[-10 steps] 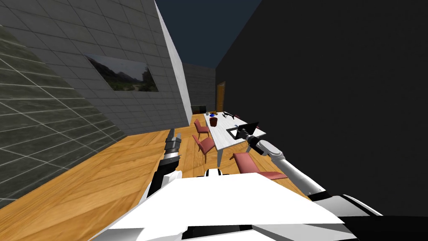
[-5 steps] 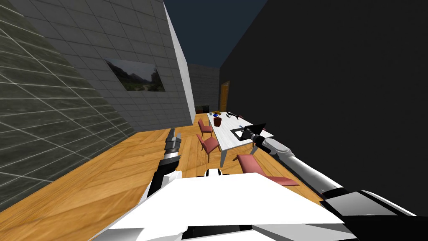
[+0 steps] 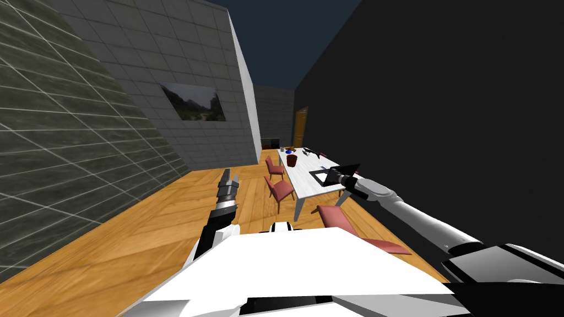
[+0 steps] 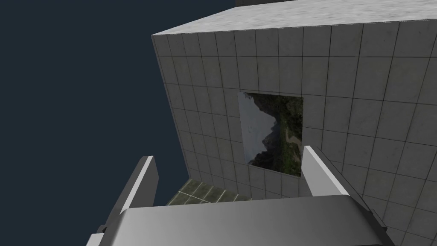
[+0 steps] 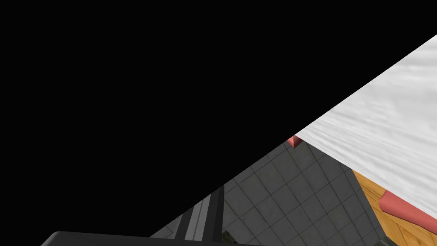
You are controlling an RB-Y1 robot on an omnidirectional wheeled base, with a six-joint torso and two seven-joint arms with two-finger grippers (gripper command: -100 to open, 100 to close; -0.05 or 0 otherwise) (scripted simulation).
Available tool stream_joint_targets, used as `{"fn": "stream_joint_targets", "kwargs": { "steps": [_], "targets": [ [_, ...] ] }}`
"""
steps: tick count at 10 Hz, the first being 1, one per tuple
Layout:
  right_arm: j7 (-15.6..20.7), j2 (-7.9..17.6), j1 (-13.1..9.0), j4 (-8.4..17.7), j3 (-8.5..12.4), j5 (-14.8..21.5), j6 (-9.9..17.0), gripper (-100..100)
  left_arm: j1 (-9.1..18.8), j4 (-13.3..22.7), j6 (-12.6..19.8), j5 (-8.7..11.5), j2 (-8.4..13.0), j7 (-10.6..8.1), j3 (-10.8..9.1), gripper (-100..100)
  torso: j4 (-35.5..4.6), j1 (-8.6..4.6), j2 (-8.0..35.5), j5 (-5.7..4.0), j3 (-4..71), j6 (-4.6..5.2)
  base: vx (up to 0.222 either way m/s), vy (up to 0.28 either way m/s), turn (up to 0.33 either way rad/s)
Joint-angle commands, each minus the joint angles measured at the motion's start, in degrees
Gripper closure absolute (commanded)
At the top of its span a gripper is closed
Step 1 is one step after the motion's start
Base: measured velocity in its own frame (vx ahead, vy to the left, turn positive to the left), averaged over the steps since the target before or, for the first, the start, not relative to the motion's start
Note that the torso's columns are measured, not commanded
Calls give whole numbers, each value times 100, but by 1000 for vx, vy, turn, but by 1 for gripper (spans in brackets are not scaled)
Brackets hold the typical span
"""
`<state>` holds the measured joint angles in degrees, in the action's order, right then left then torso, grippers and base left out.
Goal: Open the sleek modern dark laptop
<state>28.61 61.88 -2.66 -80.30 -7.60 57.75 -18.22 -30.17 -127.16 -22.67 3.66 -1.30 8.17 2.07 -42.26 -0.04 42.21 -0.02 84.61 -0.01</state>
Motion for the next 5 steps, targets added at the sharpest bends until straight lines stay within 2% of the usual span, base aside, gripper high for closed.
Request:
{"fn": "stream_joint_targets", "kwargs": {
  "steps": [1,2,3,4,5],
  "targets": [
    [-219,351,3,47,-52,-25,1,100,0,0,0,0,0,0,0,0,-2,-5,0,0,0,1,8,30,4],
    [-493,595,-14,218,-114,-86,-54,100,-1,0,0,0,1,0,-1,0,-3,-11,5,-2,-2,3,12,52,135],
    [-503,725,-14,218,-114,-86,-54,100,0,0,0,0,0,0,0,0,-3,-2,4,0,-2,-1,9,52,83],
    [-739,928,-30,390,-177,-146,-110,100,-1,0,0,0,0,0,-1,0,-4,1,5,3,-2,2,14,72,149],
    [-788,1099,-30,390,-177,-146,-110,100,0,0,0,0,0,0,0,0,-2,9,3,4,-1,-3,10,65,78]
  ]
}}
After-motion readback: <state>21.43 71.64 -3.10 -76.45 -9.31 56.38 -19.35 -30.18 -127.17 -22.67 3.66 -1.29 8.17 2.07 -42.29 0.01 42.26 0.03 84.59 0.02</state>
